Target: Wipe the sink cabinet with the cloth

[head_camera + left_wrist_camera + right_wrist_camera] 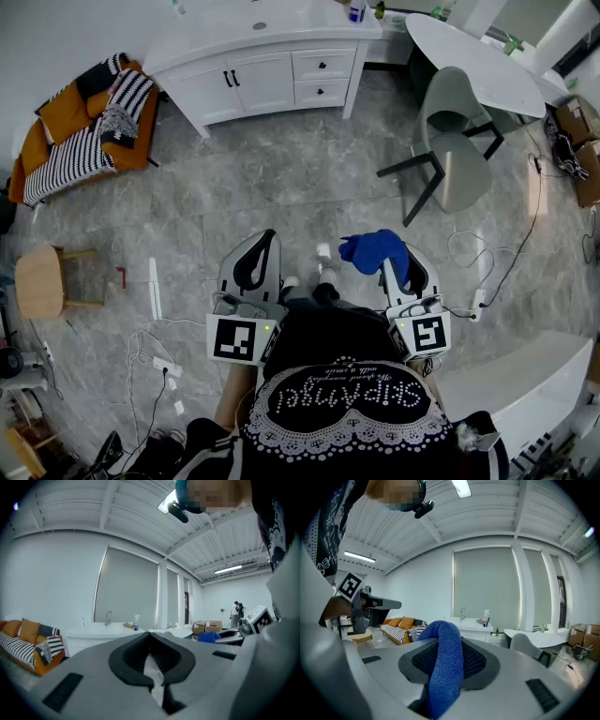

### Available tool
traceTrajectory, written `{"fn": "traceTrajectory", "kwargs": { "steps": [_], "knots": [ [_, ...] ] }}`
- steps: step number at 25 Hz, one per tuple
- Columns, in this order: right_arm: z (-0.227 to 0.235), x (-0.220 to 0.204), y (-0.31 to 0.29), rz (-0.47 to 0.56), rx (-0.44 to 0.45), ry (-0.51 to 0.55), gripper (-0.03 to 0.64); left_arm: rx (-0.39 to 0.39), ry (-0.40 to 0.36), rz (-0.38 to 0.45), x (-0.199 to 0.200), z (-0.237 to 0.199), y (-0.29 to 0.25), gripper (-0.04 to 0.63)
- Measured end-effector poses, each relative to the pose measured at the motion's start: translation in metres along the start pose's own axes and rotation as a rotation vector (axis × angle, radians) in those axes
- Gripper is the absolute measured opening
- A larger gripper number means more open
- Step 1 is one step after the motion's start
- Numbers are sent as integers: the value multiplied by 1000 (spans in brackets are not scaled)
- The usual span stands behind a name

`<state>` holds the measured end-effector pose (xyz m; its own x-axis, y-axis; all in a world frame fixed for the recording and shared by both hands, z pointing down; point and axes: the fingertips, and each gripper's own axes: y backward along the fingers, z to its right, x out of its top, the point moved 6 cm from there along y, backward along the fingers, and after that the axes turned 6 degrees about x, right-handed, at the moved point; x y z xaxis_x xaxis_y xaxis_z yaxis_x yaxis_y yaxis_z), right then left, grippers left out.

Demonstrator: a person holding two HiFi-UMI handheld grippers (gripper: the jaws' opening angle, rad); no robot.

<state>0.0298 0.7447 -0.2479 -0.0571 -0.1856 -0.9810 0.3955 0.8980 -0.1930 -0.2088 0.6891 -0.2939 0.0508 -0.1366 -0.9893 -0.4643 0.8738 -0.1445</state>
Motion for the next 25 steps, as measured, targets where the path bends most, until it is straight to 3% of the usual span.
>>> {"fn": "traceTrajectory", "kwargs": {
  "steps": [4, 9, 19, 25],
  "knots": [
    [4, -5, 9, -3, 3, -17, 114, -9, -12, 1, -1, 9, 3, 5],
    [12, -9, 11, -34, 6, -22, 115, 38, -15, 1, 5, 7, 7, 5],
    [27, -5, 3, 37, 52, -64, 115, 82, -13, 14, 10, 6, -2, 5],
    [40, -12, 1, 14, 58, -53, 115, 90, -4, 20, 11, 11, -11, 5]
  ]
}}
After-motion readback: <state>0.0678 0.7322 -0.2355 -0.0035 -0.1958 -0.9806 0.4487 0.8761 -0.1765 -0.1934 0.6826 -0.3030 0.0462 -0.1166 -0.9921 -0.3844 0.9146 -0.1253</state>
